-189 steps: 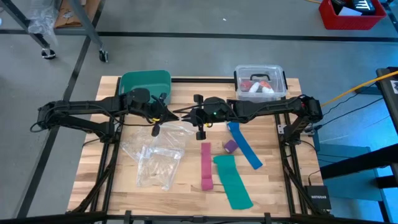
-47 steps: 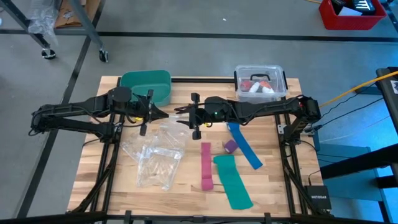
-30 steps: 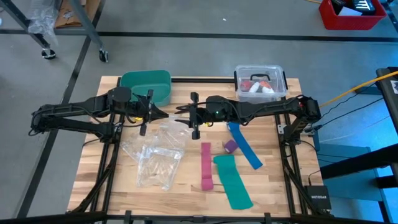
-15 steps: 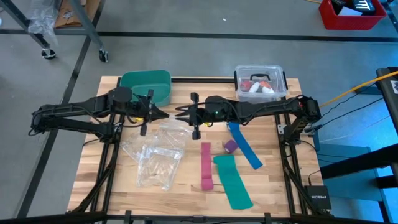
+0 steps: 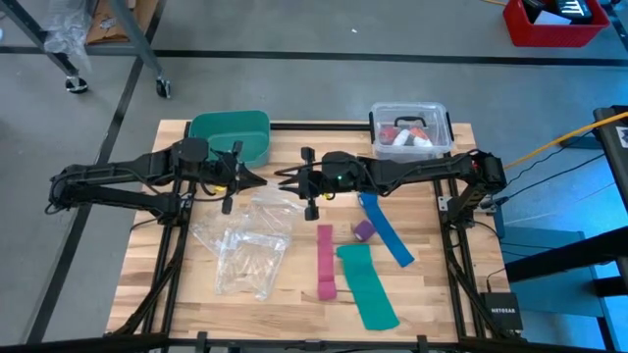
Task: Roll bandage
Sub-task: Open the bottom left transparent zip bag, then put the rolled purple bandage into the transparent zip bag
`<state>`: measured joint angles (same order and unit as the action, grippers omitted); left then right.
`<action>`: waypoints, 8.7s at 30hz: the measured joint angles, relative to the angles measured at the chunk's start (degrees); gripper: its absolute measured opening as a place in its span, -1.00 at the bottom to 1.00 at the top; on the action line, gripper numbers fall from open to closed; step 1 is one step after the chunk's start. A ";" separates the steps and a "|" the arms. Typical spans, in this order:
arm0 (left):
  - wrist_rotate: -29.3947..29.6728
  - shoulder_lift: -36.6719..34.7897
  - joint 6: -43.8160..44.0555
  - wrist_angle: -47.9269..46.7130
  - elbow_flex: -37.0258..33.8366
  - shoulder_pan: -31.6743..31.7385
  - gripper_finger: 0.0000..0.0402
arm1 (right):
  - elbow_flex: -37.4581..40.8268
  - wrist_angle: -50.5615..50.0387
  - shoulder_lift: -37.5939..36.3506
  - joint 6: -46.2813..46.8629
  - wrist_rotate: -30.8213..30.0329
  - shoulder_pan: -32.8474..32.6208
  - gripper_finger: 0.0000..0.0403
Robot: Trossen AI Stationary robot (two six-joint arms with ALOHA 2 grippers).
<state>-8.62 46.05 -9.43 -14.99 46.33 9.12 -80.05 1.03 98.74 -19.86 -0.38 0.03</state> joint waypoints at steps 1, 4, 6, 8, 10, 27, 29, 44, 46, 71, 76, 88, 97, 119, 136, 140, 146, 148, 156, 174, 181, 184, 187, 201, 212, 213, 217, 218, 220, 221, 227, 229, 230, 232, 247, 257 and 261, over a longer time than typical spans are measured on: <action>0.04 -0.06 0.00 -0.02 0.00 0.00 -1.00 | 0.00 -0.61 0.00 0.00 0.00 0.00 -0.84; 0.41 -0.19 0.00 -0.50 0.00 0.00 -1.00 | 0.00 -2.36 -0.02 0.02 0.22 0.00 -0.80; 0.43 -0.29 0.00 -1.29 0.00 0.00 -1.00 | 0.00 -3.65 -0.02 0.02 1.40 0.00 -0.79; 0.46 -0.32 0.00 -1.92 0.00 0.00 -1.00 | 0.02 -5.23 -0.21 0.02 2.08 0.00 -0.79; 0.44 -0.34 0.00 -2.69 0.00 0.00 -1.00 | 0.02 -7.09 -0.65 0.02 2.38 0.00 -0.80; 0.63 -0.64 0.00 -2.89 0.00 0.03 -1.00 | 0.09 -23.51 -5.48 -0.50 2.38 0.02 -0.81; 0.63 -0.67 0.00 -2.86 0.00 0.03 -1.00 | 0.11 -24.84 -5.97 -0.55 2.38 0.02 -0.81; 0.61 -0.69 0.00 -2.91 0.02 0.03 -1.00 | 0.13 -28.54 -7.02 -1.68 2.38 0.01 -0.80; 0.59 -0.69 0.00 -2.90 0.02 0.03 -1.00 | 0.13 -28.30 -7.02 -1.68 2.36 0.00 -0.80; 0.14 -0.71 -0.35 -2.83 0.09 -0.44 -1.00 | 0.17 -17.73 -7.02 -1.64 -4.23 0.00 -0.04; 0.07 -0.69 -0.17 -2.25 0.09 -1.02 -1.00 | 0.17 -16.45 -7.02 -1.64 -5.66 0.00 -0.04; 0.07 -0.69 -0.02 -1.88 0.09 -1.02 -1.00 | 0.15 -14.03 -7.02 -1.64 -5.11 0.00 -0.05; 0.11 -0.54 -0.69 3.02 0.09 -1.00 -1.00 | 0.15 -14.00 -6.99 -1.64 -4.57 0.00 -0.05; 0.33 -0.51 0.48 0.14 0.09 -1.00 -1.00 | 0.07 -10.24 -6.63 -1.55 -3.93 -0.04 -0.05; 0.35 -0.51 0.42 1.14 0.09 -1.00 -1.00 | 0.09 -11.57 -6.56 -1.43 -3.91 -0.02 -0.05; 0.35 -0.51 0.43 1.19 0.08 -1.00 -1.00 | 0.09 -11.45 -6.00 -1.29 -3.89 -0.02 -0.05; 0.34 -0.51 0.35 4.16 0.07 -1.00 -1.00 | 0.09 -11.37 -3.25 0.92 0.02 -0.02 -0.05; 0.33 -0.51 0.08 4.10 0.07 -1.00 -1.00 | 0.09 -11.49 -2.50 1.31 1.07 -0.02 -0.05; 0.11 -0.51 0.70 3.61 0.07 -1.00 -1.00 | 0.09 -11.65 -1.99 3.13 1.05 -0.02 -0.14; -5.05 -0.47 5.72 3.44 0.07 -1.00 -1.00 | 0.11 -12.50 -2.20 1.42 -6.54 0.34 -0.97; -1.73 -0.58 8.40 4.48 0.04 -1.05 -0.78 | 0.13 -17.75 -2.68 -0.72 -6.96 0.39 -0.98; 0.11 -0.53 10.67 6.15 0.04 -0.98 -0.60 | 0.13 -20.24 -2.80 -0.90 -7.58 0.41 -0.99; 0.28 0.79 14.03 9.66 0.04 -1.03 -0.44 | 0.13 -20.63 -2.80 -1.03 -7.65 0.39 -0.99; 0.57 16.85 18.03 22.27 0.09 -1.26 -0.38 | 0.13 -21.57 -2.82 -5.03 -7.78 0.37 -0.99; 0.51 17.16 19.75 19.36 0.04 -1.26 -0.39 | -0.41 -29.16 -2.82 -9.85 -13.76 0.39 -1.00; 0.51 17.15 19.63 19.72 0.04 -1.26 -0.39 | -1.07 -31.38 -2.82 -10.37 -14.68 0.39 -1.00; -0.45 17.09 19.57 19.96 0.04 -1.32 -0.39 | -4.71 -39.61 -2.86 -10.71 -20.95 0.37 -1.00; -0.61 17.26 19.63 19.89 0.04 -1.60 -0.39 | -5.78 -41.53 -2.86 -10.83 -22.79 0.39 -1.00; -0.61 17.51 19.31 19.92 0.04 -2.53 -0.39 | -7.86 -44.52 -2.86 -12.11 -26.02 0.37 -1.00; -0.62 17.77 18.50 19.87 0.04 -3.13 -0.39 | -8.77 -45.17 -2.89 -13.01 -27.16 0.39 -1.00; 0.08 22.85 14.62 20.41 0.04 -7.00 -0.39 | -13.07 -50.80 -2.89 -16.60 -30.07 0.47 -1.00; 2.33 25.28 14.14 20.73 0.04 -7.88 -0.39 | -14.14 -52.93 -2.89 -16.62 -30.61 0.50 -1.00; 3.50 26.51 13.66 21.23 0.04 -8.12 -0.39 | -14.56 -53.83 -2.89 -16.64 -30.79 0.50 -1.00; 5.28 29.43 13.47 23.69 0.04 -8.38 -0.39 | -15.43 -55.08 -2.89 -16.63 -31.40 0.50 -1.00; 9.75 50.97 24.54 48.88 2.94 -8.04 -0.01 | -27.75 -66.42 -2.90 -16.69 -36.25 0.50 -1.00; 9.52 64.39 37.42 48.49 15.74 -8.15 0.15 | -34.34 -67.35 -2.90 -18.23 -37.23 3.96 -1.00; 6.56 67.91 45.46 48.19 20.02 -8.15 0.14 | -35.59 -67.44 -2.91 -19.87 -36.31 5.87 -1.00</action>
<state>-2.06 113.96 36.03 33.20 66.34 0.97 -115.64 -66.41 95.83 -39.73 -36.69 5.90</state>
